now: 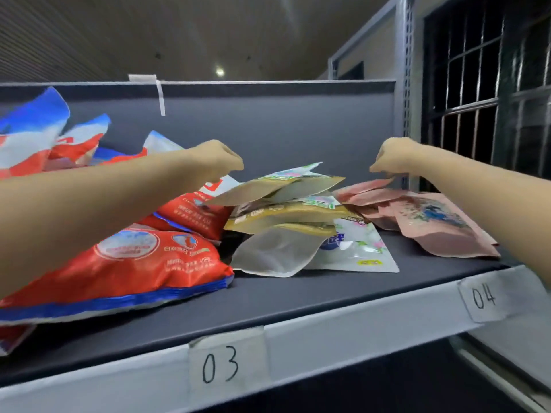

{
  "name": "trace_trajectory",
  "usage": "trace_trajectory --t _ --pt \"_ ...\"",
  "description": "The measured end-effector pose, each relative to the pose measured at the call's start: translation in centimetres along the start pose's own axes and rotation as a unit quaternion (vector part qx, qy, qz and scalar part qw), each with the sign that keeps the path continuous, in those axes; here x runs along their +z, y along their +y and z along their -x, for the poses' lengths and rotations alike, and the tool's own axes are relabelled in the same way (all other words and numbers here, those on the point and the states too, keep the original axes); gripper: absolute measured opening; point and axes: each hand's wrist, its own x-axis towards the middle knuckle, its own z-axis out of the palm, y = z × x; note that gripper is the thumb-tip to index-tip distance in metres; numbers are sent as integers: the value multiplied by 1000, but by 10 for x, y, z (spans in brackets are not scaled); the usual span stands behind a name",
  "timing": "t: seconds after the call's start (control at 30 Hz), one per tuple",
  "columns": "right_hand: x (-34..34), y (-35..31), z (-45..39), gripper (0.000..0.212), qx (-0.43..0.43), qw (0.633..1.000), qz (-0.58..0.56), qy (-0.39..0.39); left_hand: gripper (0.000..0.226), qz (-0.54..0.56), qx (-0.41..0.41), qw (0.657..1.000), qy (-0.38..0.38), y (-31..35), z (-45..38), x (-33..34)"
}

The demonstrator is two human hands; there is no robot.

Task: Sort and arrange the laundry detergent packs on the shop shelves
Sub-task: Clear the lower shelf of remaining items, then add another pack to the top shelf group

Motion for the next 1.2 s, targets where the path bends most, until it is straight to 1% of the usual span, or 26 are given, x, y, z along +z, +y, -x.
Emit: trace_trajectory --t 0.03,0.1,0.2,0.27,0.37,0.5,0.6,0.7,0.77,0.83,0.93,1.07,1.13,1.2 --pt "2 1 2 31 -28 999 30 14 20 -18 10 1000 5 2 5 3" --pt "3 -2 19 30 -80 995 42 36 20 -52 39 998 15 7 17 7" --pt "-1 -3 47 28 -140 988 16 59 20 -107 74 990 52 22 46 12" --pt "-3 -4 69 28 -181 981 1 72 27 -122 79 986 86 30 69 18" --pt "-5 -7 104 28 -243 966 -24 84 29 -152 91 977 117 38 107 27" --pt "-4 -15 152 26 -297 947 -96 78 28 -173 105 969 145 38 152 33" --pt "0 -22 188 27 -323 934 -127 88 29 -190 130 955 185 36 186 36" --pt "8 -25 233 27 -348 914 -175 111 28 -178 192 936 236 29 230 44" --pt "14 -25 273 28 -366 900 -204 116 27 -176 227 926 244 18 264 53" --pt "23 -24 318 29 -372 895 -222 110 28 -162 237 930 229 3 300 66" --pt "55 -22 381 32 -357 900 -240 70 28 -125 210 954 175 -31 351 91" --pt "122 -19 452 31 -275 924 -258 -66 21 -92 134 983 81 -89 407 137" --pt "160 -14 479 32 -221 938 -237 -121 21 -94 106 990 18 -116 430 163" --pt "199 -6 502 33 -162 948 -213 -173 24 -94 81 990 -60 -142 448 191"
